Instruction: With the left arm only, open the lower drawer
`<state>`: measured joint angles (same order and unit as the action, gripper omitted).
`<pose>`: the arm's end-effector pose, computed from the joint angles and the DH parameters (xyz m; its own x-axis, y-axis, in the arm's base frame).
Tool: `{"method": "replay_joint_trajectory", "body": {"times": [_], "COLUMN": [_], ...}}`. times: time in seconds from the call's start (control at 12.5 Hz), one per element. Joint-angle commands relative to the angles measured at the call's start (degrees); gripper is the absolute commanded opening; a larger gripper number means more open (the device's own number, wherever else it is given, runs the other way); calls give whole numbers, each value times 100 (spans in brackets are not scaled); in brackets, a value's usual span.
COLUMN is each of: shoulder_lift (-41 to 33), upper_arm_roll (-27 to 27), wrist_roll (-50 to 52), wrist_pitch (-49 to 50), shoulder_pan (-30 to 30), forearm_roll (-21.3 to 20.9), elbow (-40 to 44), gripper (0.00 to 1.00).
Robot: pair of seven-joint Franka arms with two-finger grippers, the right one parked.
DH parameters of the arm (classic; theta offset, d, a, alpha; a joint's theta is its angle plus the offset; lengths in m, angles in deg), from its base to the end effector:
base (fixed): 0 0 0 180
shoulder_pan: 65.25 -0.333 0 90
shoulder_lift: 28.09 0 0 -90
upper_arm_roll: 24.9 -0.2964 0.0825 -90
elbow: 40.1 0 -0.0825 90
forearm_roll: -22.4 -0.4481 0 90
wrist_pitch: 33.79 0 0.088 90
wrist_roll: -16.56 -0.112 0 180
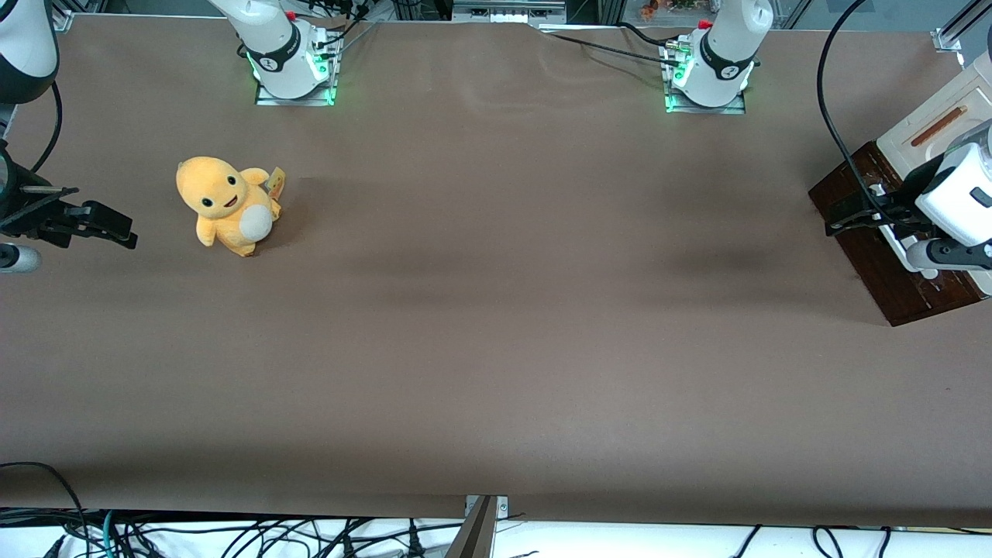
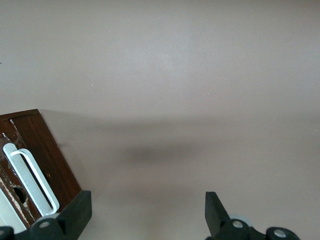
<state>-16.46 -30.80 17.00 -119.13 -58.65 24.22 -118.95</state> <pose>0.6665 -0.0182 0.5666 0.9960 -0.0073 -0.0886 -0.0064 -0.9999 0.0104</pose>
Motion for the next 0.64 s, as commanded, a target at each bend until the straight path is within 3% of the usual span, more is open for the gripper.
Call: {"method": "replay_joint_trajectory", "body": {"times": [0.0,0.56], "shoulder_lift": [-74,-74], "upper_arm_roll": [19,1], "wrist_roll": [18,17], "wrist_pitch": [-71,-62], "shoulder_pan": [-1,-53], "forearm_roll": [-165,-156], "elbow": [-104,-87], "gripper": [100,100]}}
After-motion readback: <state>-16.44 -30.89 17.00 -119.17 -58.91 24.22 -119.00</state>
